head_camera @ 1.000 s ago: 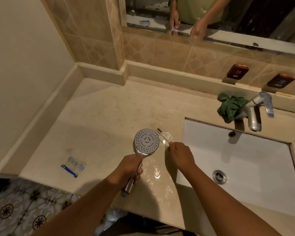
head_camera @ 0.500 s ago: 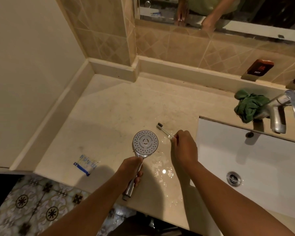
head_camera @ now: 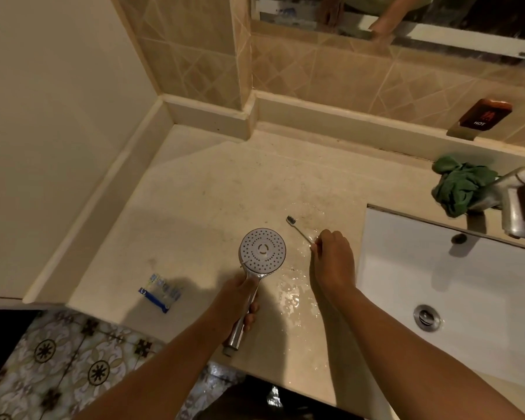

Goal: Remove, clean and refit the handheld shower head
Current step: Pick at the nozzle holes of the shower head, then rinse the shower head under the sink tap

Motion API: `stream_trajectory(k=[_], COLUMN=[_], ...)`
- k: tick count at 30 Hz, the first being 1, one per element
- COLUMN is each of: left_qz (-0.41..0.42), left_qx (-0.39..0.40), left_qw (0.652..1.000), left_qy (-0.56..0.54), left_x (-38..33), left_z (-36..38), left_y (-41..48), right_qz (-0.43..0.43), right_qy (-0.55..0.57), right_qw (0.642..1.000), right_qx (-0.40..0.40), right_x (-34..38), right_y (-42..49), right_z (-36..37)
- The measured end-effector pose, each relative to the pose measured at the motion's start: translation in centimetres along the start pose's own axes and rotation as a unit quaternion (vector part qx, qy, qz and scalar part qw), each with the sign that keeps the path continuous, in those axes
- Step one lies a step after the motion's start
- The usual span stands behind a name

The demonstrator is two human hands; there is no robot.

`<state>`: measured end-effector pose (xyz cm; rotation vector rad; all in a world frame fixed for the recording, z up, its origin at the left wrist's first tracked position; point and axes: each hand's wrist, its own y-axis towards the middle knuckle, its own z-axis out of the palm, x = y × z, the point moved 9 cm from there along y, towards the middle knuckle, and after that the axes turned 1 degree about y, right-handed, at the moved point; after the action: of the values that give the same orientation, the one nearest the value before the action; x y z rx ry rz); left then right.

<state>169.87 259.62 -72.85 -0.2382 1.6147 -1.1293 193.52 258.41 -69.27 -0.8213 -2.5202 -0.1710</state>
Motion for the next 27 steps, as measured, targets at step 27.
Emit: stream_trajectory(k=[27], left_qz=[-0.019], left_qx=[0.101], left_qw=[0.995], left_qy=[0.020], left_x=[-3.7], left_z=[12.7], left_y=[-0.9], right_qz=[0.067], right_qy=[0.056], right_qw=[0.996], right_qx=[-0.034], right_x=[-6.2], right_y=[-2.8], right_z=[-10.1])
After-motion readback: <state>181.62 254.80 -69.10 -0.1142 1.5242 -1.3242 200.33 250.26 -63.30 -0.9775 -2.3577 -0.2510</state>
